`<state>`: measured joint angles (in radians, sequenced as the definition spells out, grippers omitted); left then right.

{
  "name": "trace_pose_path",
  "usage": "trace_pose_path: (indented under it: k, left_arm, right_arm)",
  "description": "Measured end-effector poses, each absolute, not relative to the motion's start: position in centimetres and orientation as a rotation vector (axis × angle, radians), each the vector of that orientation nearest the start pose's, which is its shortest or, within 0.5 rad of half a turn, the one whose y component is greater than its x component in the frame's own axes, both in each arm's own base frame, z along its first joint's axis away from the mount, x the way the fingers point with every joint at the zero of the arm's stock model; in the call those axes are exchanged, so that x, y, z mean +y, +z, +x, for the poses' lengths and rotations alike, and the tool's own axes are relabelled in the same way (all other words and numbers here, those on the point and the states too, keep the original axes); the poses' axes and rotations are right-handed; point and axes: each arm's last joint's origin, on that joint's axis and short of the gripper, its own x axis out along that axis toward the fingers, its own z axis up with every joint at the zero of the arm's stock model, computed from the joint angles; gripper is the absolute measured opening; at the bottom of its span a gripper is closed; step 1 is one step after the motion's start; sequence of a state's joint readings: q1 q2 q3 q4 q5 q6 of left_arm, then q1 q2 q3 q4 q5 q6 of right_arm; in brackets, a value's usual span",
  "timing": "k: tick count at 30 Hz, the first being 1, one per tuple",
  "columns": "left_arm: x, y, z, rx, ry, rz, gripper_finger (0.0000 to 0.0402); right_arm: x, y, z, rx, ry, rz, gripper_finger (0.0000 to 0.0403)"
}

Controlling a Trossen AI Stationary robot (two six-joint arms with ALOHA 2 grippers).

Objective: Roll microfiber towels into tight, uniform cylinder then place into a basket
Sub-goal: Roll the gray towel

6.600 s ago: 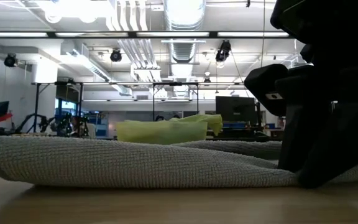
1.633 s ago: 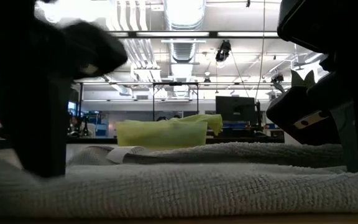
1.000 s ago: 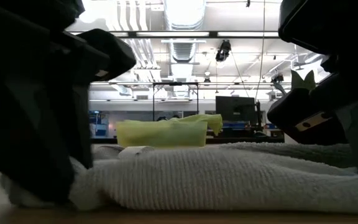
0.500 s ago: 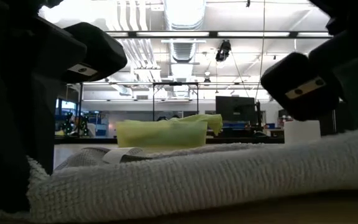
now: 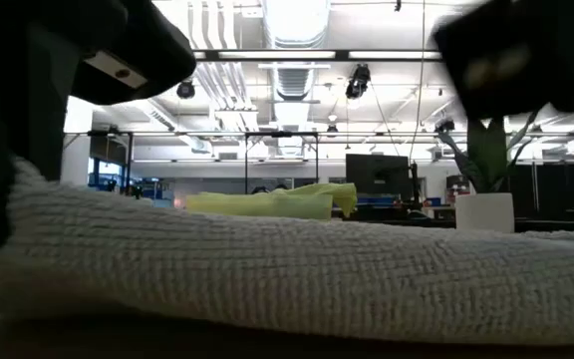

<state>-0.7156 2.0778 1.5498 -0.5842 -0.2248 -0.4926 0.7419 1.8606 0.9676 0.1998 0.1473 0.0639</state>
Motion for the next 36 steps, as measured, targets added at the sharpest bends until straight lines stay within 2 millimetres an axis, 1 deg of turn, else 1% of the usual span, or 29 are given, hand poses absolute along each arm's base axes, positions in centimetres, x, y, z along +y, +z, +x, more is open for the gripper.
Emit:
trace_pose_path:
  k: [3, 5, 8, 10, 11, 13, 18, 21, 25, 29, 33, 36]
  left_arm:
    - [-27.8, 17.6, 33.1, 1.067, -0.173, 0.060, 0.0000]
    - [-27.7, 17.6, 33.2, 1.065, -0.162, 0.042, 0.0000]
    - [-27.8, 17.5, 33.5, 1.043, -0.181, 0.013, 0.0000]
    - [-28.0, 17.7, 33.9, 1.007, -0.222, -0.028, 0.0000]
    - [-28.1, 17.8, 34.0, 0.998, -0.246, -0.040, 0.0000]
    - [-28.1, 17.9, 34.2, 0.989, -0.276, -0.045, 0.0000]
    - [-27.6, 17.7, 34.5, 0.998, -0.272, -0.029, 0.0000]
    - [-27.4, 17.6, 34.5, 1.000, -0.269, -0.027, 0.0000]
    - [-27.1, 16.7, 34.1, 1.030, -0.246, -0.031, 0.0000]
    - [-27.0, 16.1, 34.0, 1.011, -0.253, -0.045, 0.0000]
    - [-27.1, 16.2, 34.2, 0.983, -0.266, -0.062, 0.0000]
    - [-27.1, 16.5, 34.1, 0.980, -0.268, -0.064, 0.0000]
  right_arm:
    - [26.5, 15.0, 26.5, 0.603, 0.433, -0.476, 0.0132]
    - [27.6, 15.6, 26.0, 0.580, 0.334, -0.569, 0.0130]
    - [28.8, 16.7, 26.2, 0.565, 0.220, -0.587, 0.0131]
    - [29.4, 17.0, 26.7, 0.586, 0.202, -0.575, 0.0136]
    - [29.7, 17.0, 26.9, 0.606, 0.198, -0.582, 0.0139]
    - [30.2, 16.1, 27.4, 0.663, 0.192, -0.627, 0.0149]
    - [31.8, 13.4, 28.6, 0.779, 0.204, -0.764, 0.0179]
    - [32.5, 12.4, 29.2, 0.822, 0.210, -0.826, 0.0183]
    - [33.0, 12.7, 29.7, 0.823, 0.205, -0.812, 0.0184]
    - [32.8, 12.8, 29.7, 0.829, 0.178, -0.799, 0.0184]
    - [32.3, 12.6, 30.0, 0.842, 0.159, -0.809, 0.0177]
    - [32.0, 12.1, 30.1, 0.858, 0.157, -0.816, 0.0163]
